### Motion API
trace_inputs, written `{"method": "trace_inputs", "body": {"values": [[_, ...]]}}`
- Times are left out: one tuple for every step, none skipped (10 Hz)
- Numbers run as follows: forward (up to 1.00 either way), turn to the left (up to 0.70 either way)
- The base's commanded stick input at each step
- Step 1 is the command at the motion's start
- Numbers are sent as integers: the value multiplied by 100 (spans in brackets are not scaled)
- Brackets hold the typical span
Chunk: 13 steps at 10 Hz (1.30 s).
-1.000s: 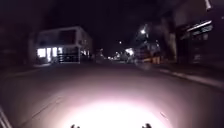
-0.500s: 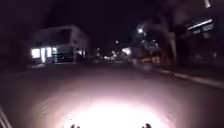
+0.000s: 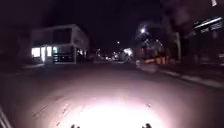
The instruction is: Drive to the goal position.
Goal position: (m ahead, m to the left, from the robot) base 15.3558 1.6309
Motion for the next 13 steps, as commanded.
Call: {"method": "trace_inputs", "body": {"values": [[85, 0], [85, 0], [85, 0], [85, 0], [85, 0], [85, 0], [85, 0], [85, 0], [85, 0], [85, 0], [85, 0], [85, 0], [85, 0]]}}
